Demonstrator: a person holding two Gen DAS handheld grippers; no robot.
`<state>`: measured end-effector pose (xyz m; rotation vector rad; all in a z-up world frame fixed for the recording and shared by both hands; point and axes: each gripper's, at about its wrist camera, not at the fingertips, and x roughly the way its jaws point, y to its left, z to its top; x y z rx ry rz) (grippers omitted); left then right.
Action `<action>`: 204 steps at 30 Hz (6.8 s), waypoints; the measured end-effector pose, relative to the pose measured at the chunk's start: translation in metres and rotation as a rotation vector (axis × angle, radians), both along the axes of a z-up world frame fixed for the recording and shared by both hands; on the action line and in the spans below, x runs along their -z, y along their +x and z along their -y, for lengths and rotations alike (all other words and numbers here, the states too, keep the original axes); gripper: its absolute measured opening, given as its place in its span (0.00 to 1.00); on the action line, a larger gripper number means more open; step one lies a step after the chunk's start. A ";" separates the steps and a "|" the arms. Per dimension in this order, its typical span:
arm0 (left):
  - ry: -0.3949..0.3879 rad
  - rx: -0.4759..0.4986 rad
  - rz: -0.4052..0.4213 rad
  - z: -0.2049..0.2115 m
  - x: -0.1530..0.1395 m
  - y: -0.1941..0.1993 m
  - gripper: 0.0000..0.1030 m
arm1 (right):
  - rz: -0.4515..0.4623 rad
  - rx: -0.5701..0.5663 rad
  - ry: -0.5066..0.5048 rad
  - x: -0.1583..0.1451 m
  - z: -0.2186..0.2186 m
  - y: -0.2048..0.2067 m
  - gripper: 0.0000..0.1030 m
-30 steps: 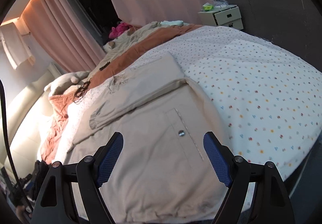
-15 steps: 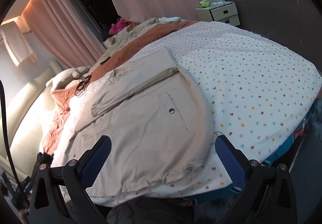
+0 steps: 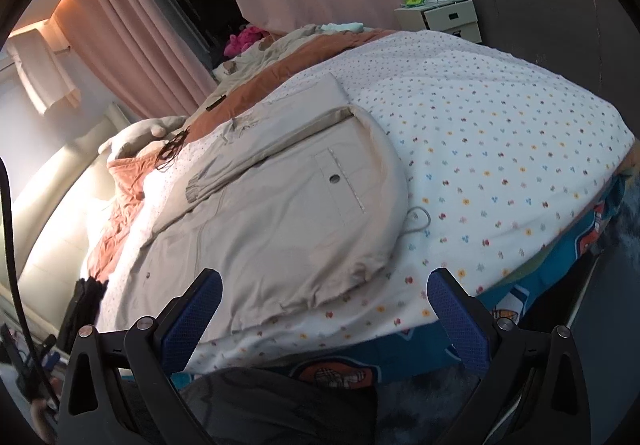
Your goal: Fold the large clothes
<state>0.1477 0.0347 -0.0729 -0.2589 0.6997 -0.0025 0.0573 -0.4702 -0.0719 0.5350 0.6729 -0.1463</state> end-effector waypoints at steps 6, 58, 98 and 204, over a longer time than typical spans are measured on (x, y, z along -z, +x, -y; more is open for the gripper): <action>-0.047 0.008 -0.050 -0.010 0.019 0.013 0.94 | -0.022 0.009 0.047 0.018 0.011 0.001 1.00; -0.392 0.105 -0.328 0.004 0.136 0.179 0.38 | -0.060 -0.077 0.495 0.108 0.056 0.137 0.77; -0.578 0.097 -0.024 -0.045 0.009 0.035 0.03 | 0.272 -0.171 0.385 -0.038 -0.003 0.031 0.07; -0.327 -0.103 -0.198 -0.045 0.059 0.267 0.81 | -0.101 -0.296 0.155 0.004 -0.090 0.340 0.63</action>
